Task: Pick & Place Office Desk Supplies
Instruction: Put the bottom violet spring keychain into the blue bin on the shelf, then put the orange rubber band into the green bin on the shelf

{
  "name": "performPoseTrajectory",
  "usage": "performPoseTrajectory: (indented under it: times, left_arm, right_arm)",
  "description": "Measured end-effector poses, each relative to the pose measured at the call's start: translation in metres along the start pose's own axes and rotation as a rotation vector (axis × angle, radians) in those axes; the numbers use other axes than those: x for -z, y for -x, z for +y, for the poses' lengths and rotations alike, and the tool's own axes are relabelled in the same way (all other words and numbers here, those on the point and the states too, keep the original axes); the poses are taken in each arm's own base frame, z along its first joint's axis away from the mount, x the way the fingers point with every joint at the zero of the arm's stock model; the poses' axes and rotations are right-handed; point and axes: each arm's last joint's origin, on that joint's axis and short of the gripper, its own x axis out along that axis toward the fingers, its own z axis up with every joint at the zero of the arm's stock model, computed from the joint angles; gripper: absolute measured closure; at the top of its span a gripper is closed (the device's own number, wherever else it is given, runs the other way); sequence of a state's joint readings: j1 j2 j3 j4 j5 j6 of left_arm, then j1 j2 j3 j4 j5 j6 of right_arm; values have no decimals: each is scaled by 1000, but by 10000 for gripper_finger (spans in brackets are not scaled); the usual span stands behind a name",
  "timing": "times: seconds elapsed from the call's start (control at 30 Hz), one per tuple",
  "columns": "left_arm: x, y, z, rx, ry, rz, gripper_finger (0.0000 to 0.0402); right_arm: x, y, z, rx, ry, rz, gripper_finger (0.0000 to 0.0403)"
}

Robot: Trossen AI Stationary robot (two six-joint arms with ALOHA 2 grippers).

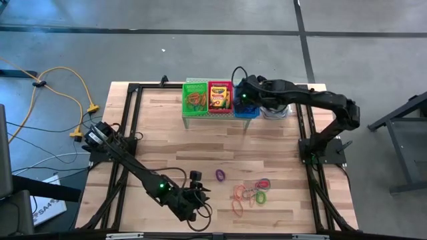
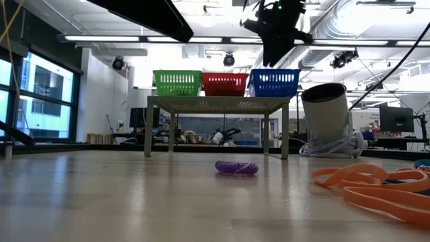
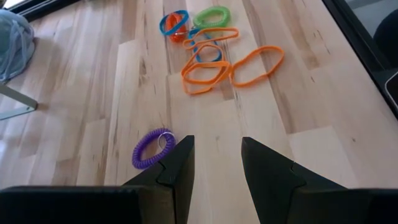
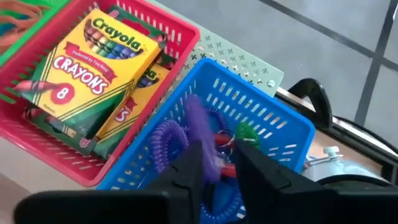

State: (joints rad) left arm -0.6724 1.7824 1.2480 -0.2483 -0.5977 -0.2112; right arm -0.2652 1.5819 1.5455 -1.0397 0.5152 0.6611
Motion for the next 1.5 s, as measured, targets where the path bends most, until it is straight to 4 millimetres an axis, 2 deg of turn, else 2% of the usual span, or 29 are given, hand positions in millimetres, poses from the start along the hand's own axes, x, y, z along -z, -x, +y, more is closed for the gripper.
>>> performPoseTrajectory:
  times: [0.23, 0.53, 0.7, 0.83, 1.03, 1.27, 1.37, 1.5]
  left_arm:
    - [0, 0, 1, -3, 33, -1, 275]
    - [0, -1, 1, -4, 35, -1, 275]
    - [0, -1, 1, -4, 34, 1, 275]
    - [2, -1, 1, -6, 48, 9, 275]
    - [3, -1, 1, -9, 87, 11, 275]
    - [3, -2, 2, -13, 100, 10, 275]
    - [1, -4, 6, -21, 82, 6, 275]
    - [-1, -10, 14, -42, 123, 5, 275]
  right_arm:
    - [0, 1, 0, 6, -12, -5, 274]
    - [2, 9, 5, -30, 60, -36, 275]
    - [5, 36, 4, -24, 64, -149, 278]
    - [19, 60, 11, -41, 52, -213, 278]
    - [66, 94, 35, -122, 182, -170, 278]
    - [149, 132, 54, -214, 250, -203, 278]
    - [191, 136, 56, -267, 284, -240, 278]
    - [241, 127, 54, -328, 226, -348, 278]
